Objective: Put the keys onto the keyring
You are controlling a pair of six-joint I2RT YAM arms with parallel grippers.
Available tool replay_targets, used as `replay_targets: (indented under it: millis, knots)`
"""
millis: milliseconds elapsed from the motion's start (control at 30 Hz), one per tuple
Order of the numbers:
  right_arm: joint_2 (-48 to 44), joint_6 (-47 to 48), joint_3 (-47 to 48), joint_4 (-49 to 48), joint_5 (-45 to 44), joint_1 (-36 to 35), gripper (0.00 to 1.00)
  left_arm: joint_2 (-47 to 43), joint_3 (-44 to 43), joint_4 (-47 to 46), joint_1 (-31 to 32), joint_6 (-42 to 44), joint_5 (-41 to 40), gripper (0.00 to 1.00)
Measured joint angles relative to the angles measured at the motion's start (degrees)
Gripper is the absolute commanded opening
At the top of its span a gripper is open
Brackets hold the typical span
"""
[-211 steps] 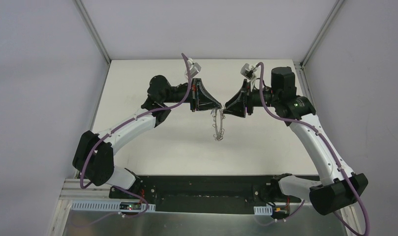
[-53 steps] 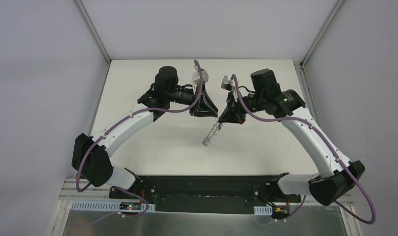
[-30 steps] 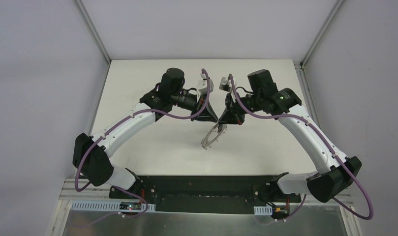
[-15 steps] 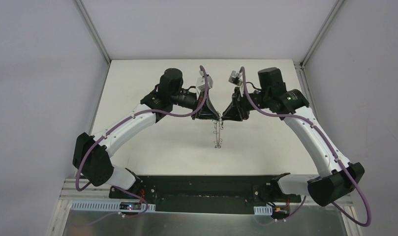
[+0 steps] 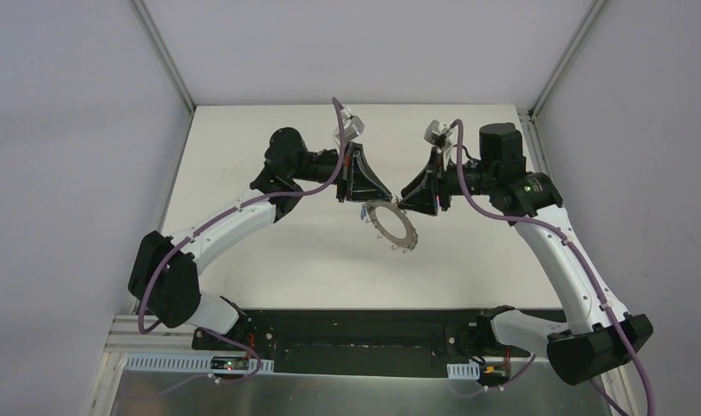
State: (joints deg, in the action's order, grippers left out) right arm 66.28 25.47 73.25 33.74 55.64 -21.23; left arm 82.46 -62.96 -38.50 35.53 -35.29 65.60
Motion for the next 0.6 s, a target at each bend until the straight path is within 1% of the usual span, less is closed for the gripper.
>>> replay_targets:
  millis: [33, 100, 233, 333, 467, 533, 600]
  knots:
    - [0.00, 0.00, 0.00, -0.33, 0.24, 0.00, 0.43, 0.07, 0.07, -0.87, 0.00, -0.87, 0.00, 0.00]
    - [0.00, 0.00, 0.00, -0.76, 0.50, 0.00, 0.39, 0.37, 0.11, -2.16, 0.00, -2.03, 0.00, 0.00]
    - [0.00, -0.33, 0.00, -1.44, 1.09, 0.00, 0.22, 1.14, 0.13, -3.28, 0.00, -3.61, -0.02, 0.00]
    - [0.00, -0.42, 0.00, -1.46, 1.75, 0.00, 0.12, 1.44, 0.13, -3.48, 0.00, -4.33, -0.02, 0.00]
    - [-0.02, -0.37, -0.31, -1.62, 2.34, 0.00, 0.06, 1.70, 0.13, -4.42, 0.00, -5.03, -0.09, 0.00]
    - [-0.02, -0.37, -0.87, -1.77, 2.38, 0.00, 0.06, 1.88, 0.13, -5.09, 0.00, -5.73, -0.11, 0.00]
    - [-0.02, -0.37, -1.40, -1.79, 2.36, 0.00, 0.08, 2.19, 0.13, -5.64, -0.02, -6.27, -0.20, 0.00]
